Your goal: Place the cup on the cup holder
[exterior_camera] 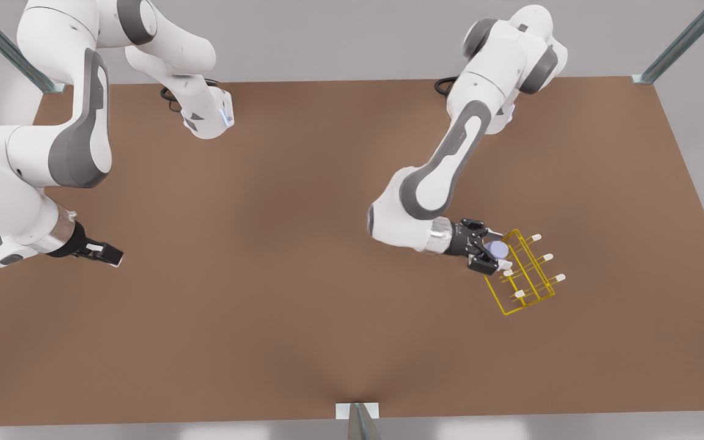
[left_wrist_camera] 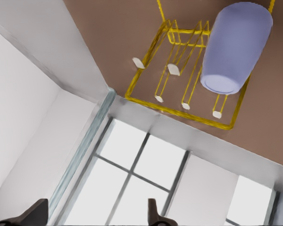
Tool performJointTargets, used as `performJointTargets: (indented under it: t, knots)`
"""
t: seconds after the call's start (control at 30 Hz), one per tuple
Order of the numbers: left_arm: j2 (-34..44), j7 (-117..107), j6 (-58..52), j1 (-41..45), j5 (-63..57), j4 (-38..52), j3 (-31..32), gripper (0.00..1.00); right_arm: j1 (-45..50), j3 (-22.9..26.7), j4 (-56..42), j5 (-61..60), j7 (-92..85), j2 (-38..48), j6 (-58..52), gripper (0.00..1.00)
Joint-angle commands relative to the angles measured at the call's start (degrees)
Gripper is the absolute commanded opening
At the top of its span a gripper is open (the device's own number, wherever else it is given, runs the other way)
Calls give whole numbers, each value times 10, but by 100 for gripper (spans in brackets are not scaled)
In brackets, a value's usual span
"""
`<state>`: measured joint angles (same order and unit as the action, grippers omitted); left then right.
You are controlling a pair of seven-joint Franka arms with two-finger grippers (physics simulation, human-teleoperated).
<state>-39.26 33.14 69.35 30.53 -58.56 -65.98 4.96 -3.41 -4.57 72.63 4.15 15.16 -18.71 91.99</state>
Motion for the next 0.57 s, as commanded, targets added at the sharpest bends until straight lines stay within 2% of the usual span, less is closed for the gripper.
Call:
performJointTargets:
  t: [0.0, 0.03, 0.13, 0.2, 0.27, 0.3, 0.53]
  knots:
    - [2, -334, -24, -85, 516, 88, 0, 100, 1, 0, 0, -1, 0, 1, 0, 100]
    - [4, -577, 13, -134, 648, 110, 1, 100, 1, 0, 0, -2, 0, 1, -1, 100]
    - [126, -517, -77, -180, 647, 106, -4, 100, -10, 0, 1, -5, 0, 2, -2, 100]
    - [257, -515, -36, -182, 631, -13, -12, 100, -9, 0, 10, -5, 0, -1, -7, 100]
    - [331, -514, 25, -183, 609, -108, -11, 100, -14, 0, 9, -10, 4, -20, -6, 100]
    - [332, -514, 29, -185, 607, -113, -11, 100, -32, 2, 6, -45, 3, -21, -7, 100]
    - [328, -514, 31, -185, 607, -113, -11, 100, -31, 2, 8, -43, 5, -32, -6, 100]
